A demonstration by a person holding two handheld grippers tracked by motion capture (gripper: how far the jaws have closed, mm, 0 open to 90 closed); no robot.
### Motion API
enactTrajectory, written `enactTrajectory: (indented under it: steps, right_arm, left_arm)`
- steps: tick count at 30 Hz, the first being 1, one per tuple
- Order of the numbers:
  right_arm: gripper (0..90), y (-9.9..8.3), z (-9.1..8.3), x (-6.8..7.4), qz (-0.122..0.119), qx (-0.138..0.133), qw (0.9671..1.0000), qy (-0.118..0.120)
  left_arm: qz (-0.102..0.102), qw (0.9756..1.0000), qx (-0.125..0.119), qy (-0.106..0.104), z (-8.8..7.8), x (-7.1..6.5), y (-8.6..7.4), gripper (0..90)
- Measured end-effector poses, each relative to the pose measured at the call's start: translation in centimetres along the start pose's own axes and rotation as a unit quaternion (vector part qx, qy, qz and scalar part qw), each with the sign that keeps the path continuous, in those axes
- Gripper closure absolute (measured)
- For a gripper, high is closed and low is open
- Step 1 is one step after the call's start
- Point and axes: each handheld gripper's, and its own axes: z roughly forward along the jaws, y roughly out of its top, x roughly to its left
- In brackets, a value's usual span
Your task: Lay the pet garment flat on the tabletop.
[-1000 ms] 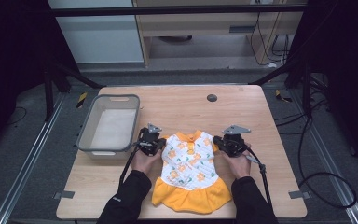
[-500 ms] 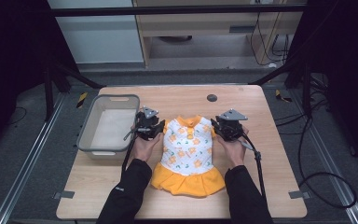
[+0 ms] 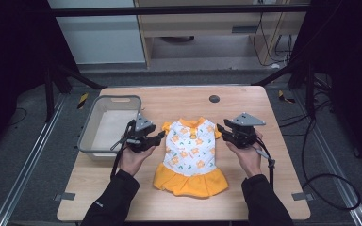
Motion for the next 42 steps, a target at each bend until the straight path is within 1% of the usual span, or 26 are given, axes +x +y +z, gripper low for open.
enactTrajectory:
  steps: [5, 6, 7, 8, 9, 10, 11, 12, 13, 16, 17, 19, 21, 23, 25, 26, 27, 28, 29, 31, 32, 35, 39, 40, 41, 42]
  right_arm:
    - [63.1, -0.9, -2.0, 0.9, -0.006, 0.010, 0.9996, 0.027]
    - [63.9, -1.3, -2.3, 1.1, -0.004, 0.013, 0.9994, 0.032]
    - [67.8, -2.2, -2.7, 1.5, 0.002, 0.029, 0.9987, 0.042]
    - [70.8, -2.8, -2.8, 1.7, 0.006, 0.036, 0.9981, 0.049]
    - [70.8, -2.8, -2.8, 1.7, 0.006, 0.036, 0.9981, 0.049]
    - [76.1, -3.9, -3.0, 2.0, 0.014, 0.051, 0.9965, 0.065]
    - [78.6, -4.5, -2.9, 2.2, 0.017, 0.057, 0.9957, 0.071]
    - [78.6, -4.5, -2.9, 2.2, 0.017, 0.057, 0.9957, 0.071]
    - [81.0, -5.0, -2.9, 2.3, 0.017, 0.062, 0.9950, 0.076]
    - [87.0, -6.5, -2.4, 2.8, 0.021, 0.075, 0.9928, 0.091]
    - [88.7, -7.2, -1.9, 3.2, 0.020, 0.087, 0.9905, 0.104]
    - [89.0, -7.4, -1.8, 3.5, 0.018, 0.091, 0.9899, 0.107]
    - [89.2, -7.8, -1.4, 4.1, 0.008, 0.095, 0.9885, 0.117]
    - [88.8, -8.0, -1.0, 4.4, 0.003, 0.100, 0.9876, 0.121]
    - [88.9, -8.3, -0.6, 4.8, 0.001, 0.110, 0.9851, 0.132]
    - [89.0, -8.5, -0.4, 5.0, -0.003, 0.117, 0.9838, 0.135]
    - [89.5, -9.0, -0.1, 5.4, -0.014, 0.130, 0.9815, 0.140]
    - [89.5, -9.0, -0.1, 5.4, -0.014, 0.130, 0.9815, 0.140]
    - [89.7, -9.2, -0.1, 5.5, -0.014, 0.139, 0.9801, 0.141]
    - [89.8, -9.3, -0.1, 5.5, -0.012, 0.140, 0.9799, 0.141]
    - [89.9, -9.4, -0.1, 5.6, -0.010, 0.146, 0.9789, 0.143]
    - [90.0, -9.6, -0.3, 5.9, -0.018, 0.152, 0.9780, 0.142]
    - [90.0, -9.6, -0.7, 6.2, -0.022, 0.160, 0.9765, 0.143]
    - [90.0, -9.6, -0.7, 6.2, -0.020, 0.160, 0.9764, 0.143]
    - [90.0, -9.6, -0.7, 6.2, -0.018, 0.161, 0.9761, 0.144]
    - [90.0, -9.6, -0.7, 6.2, -0.016, 0.162, 0.9761, 0.144]
  left_arm:
    - [0.019, 0.9994, 0.023, -0.020, -1.2, -0.9, -2.1, 56.6]
    - [0.018, 0.9992, 0.027, -0.024, -1.3, -1.1, -2.6, 57.9]
    - [0.017, 0.9990, 0.030, -0.028, -1.4, -1.3, -3.1, 61.6]
    - [0.018, 0.9988, 0.033, -0.031, -1.4, -1.4, -3.6, 63.8]
    - [0.015, 0.9986, 0.036, -0.035, -1.3, -1.6, -3.9, 63.8]
    - [0.009, 0.9983, 0.042, -0.039, -0.9, -1.8, -4.4, 68.0]
    - [0.009, 0.9983, 0.042, -0.039, -0.9, -1.8, -4.4, 70.0]
    - [0.008, 0.9980, 0.047, -0.042, -0.6, -1.9, -4.6, 70.0]
    - [0.007, 0.9977, 0.049, -0.046, -0.2, -2.1, -4.8, 72.2]
    - [0.020, 0.9964, 0.067, -0.048, 1.4, -2.9, -5.1, 75.9]
    - [0.028, 0.9956, 0.078, -0.044, 2.1, -3.3, -5.3, 76.9]
    - [0.029, 0.9943, 0.088, -0.052, 3.0, -3.7, -5.4, 77.1]
    - [0.046, 0.9929, 0.099, -0.047, 3.6, -4.1, -5.7, 77.0]
    - [0.052, 0.9905, 0.117, -0.051, 4.1, -4.4, -6.2, 76.6]
    - [0.058, 0.9898, 0.120, -0.050, 4.2, -4.6, -6.6, 76.5]
    - [0.057, 0.9889, 0.127, -0.052, 4.2, -4.6, -6.8, 76.4]
    - [0.059, 0.9886, 0.128, -0.053, 4.2, -4.7, -7.0, 76.3]
    - [0.059, 0.9887, 0.128, -0.052, 4.2, -4.7, -7.1, 76.3]
    - [0.058, 0.9885, 0.129, -0.054, 4.1, -4.8, -7.2, 76.2]
    - [0.057, 0.9879, 0.133, -0.056, 3.9, -4.9, -7.2, 76.1]
    - [0.056, 0.9877, 0.135, -0.057, 3.8, -5.0, -7.3, 76.0]
    - [0.049, 0.9870, 0.140, -0.062, 3.5, -5.3, -7.4, 75.7]
    - [0.058, 0.9864, 0.140, -0.064, 3.0, -5.6, -7.3, 74.2]
    - [0.061, 0.9871, 0.134, -0.062, 2.8, -5.6, -7.1, 74.1]
    - [0.062, 0.9891, 0.120, -0.058, 2.5, -5.5, -6.5, 74.1]
    - [0.057, 0.9912, 0.106, -0.055, 2.3, -5.3, -5.9, 73.9]
